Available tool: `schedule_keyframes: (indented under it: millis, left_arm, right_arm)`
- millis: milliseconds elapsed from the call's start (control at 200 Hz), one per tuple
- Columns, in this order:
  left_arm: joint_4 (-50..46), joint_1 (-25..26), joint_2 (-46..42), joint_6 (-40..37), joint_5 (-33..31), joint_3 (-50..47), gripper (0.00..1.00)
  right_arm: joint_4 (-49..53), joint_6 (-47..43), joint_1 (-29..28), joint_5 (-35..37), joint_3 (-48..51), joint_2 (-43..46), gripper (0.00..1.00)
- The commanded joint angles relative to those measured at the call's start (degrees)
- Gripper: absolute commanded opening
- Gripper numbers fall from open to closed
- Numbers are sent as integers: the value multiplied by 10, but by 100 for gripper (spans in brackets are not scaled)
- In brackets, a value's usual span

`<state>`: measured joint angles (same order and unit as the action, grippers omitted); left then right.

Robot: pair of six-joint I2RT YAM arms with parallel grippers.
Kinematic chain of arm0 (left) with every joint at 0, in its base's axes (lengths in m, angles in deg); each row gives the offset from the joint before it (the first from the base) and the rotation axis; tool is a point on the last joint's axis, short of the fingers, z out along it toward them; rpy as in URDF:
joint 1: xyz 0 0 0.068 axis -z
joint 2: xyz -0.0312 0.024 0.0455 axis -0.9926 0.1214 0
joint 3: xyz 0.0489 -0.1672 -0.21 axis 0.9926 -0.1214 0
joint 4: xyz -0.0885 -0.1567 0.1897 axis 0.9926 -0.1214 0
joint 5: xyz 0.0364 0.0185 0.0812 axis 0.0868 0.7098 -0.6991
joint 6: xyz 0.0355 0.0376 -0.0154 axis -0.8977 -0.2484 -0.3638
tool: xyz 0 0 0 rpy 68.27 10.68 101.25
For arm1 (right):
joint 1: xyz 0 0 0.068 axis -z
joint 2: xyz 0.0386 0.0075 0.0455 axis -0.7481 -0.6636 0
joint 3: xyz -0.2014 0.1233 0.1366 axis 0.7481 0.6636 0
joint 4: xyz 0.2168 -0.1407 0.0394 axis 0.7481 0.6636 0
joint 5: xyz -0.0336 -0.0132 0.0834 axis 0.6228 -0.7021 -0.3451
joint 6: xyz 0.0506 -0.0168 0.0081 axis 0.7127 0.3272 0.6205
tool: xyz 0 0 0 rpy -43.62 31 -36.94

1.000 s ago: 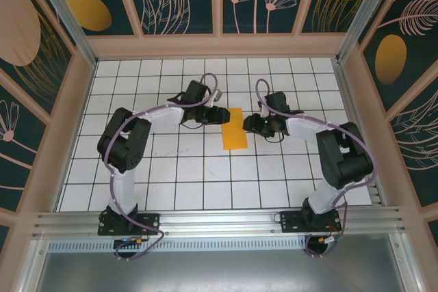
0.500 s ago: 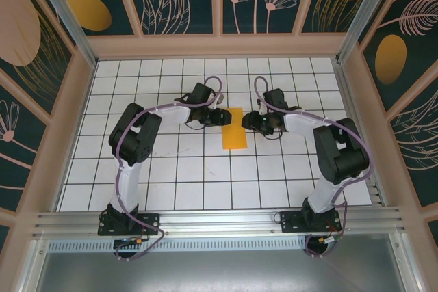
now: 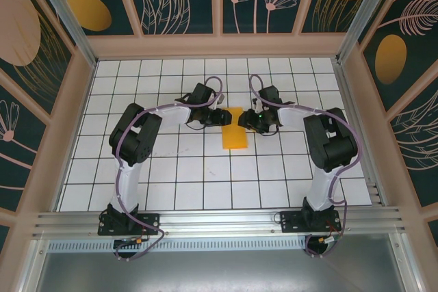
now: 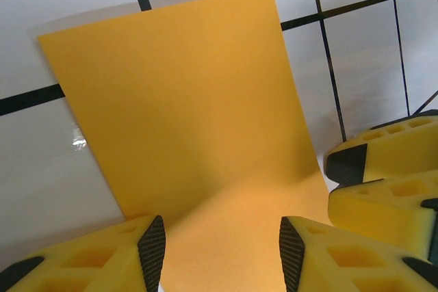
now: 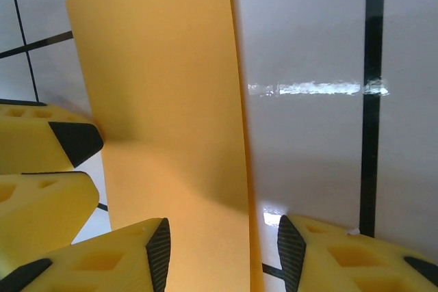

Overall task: Fold a paper plane with a square sheet of paper (fold left side to right side)
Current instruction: Fold the triangle a second time at the center of the table.

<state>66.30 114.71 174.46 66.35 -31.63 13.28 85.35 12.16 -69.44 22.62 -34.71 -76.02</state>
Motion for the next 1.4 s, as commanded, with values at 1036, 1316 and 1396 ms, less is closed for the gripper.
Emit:
schedule_keyframes:
  millis: [1036, 1316, 1396]
  left_arm:
    - [54, 158, -326, -111, -222, -248, 60]
    - [-4, 249, -239, -117, -318, -162, 64]
    - [-21, 263, -203, -116, -343, -138, 66]
  right_arm:
    - [-85, 107, 5, -162, 11, 35, 39]
    - [-81, 116, -3, -162, -6, 36, 39]
    - [-83, 119, -4, -164, -7, 37, 39]
